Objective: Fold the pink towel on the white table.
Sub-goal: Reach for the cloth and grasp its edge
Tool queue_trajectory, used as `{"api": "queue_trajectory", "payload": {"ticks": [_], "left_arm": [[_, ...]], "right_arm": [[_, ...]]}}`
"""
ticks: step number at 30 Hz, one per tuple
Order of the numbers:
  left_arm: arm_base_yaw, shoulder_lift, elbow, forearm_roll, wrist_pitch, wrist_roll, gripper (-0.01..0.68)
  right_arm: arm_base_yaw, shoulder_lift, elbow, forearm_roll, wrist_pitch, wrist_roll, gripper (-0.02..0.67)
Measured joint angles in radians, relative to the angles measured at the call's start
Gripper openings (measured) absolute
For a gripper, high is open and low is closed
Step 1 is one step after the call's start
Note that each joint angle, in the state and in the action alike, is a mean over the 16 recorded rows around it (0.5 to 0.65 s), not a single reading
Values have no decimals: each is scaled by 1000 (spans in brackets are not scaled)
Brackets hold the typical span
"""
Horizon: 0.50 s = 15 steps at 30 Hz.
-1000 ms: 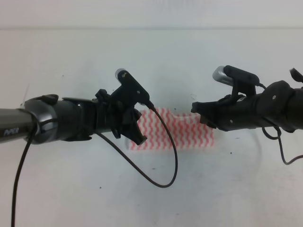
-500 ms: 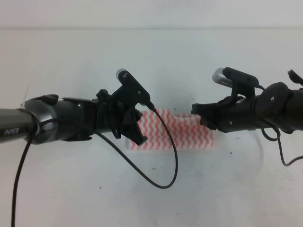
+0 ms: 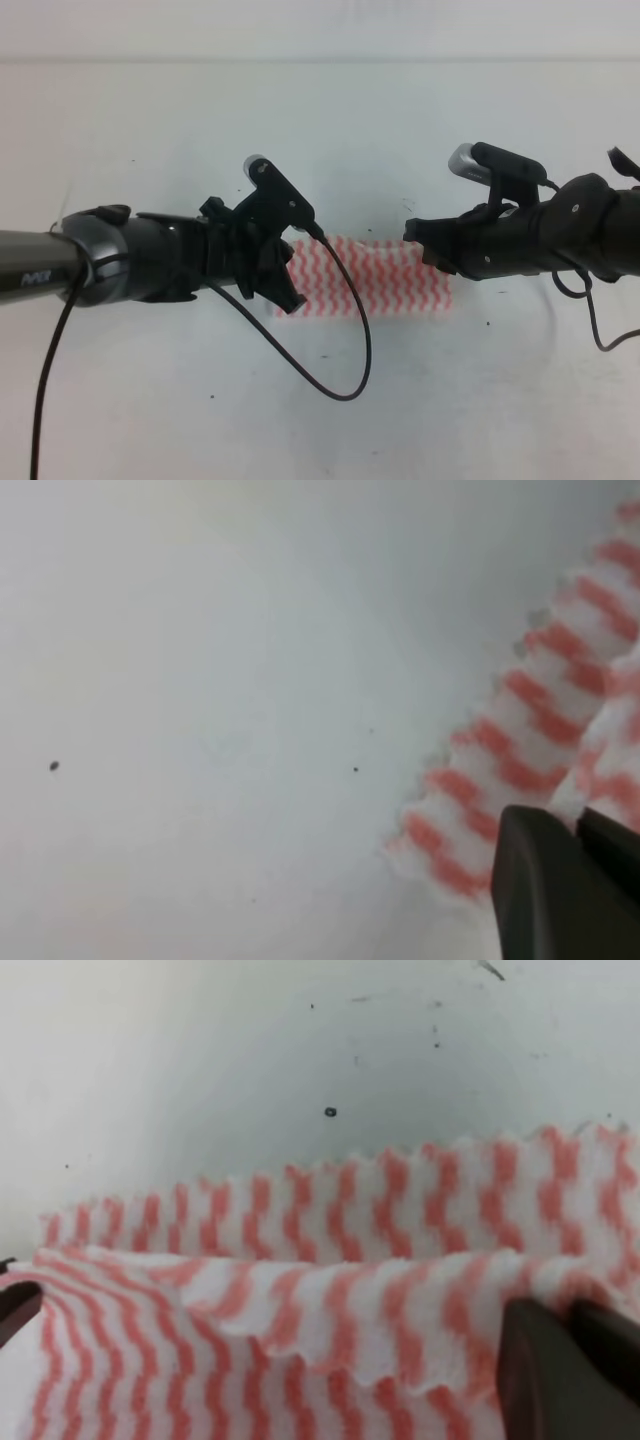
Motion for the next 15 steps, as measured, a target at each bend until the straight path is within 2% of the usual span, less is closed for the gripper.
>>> {"api": "queue_trajectory", "payload": {"ticks": [15], "left_arm": [[3, 4, 0, 1, -12, 0, -5]], "right_arm": [[0, 2, -31, -12, 18, -1, -17]]}}
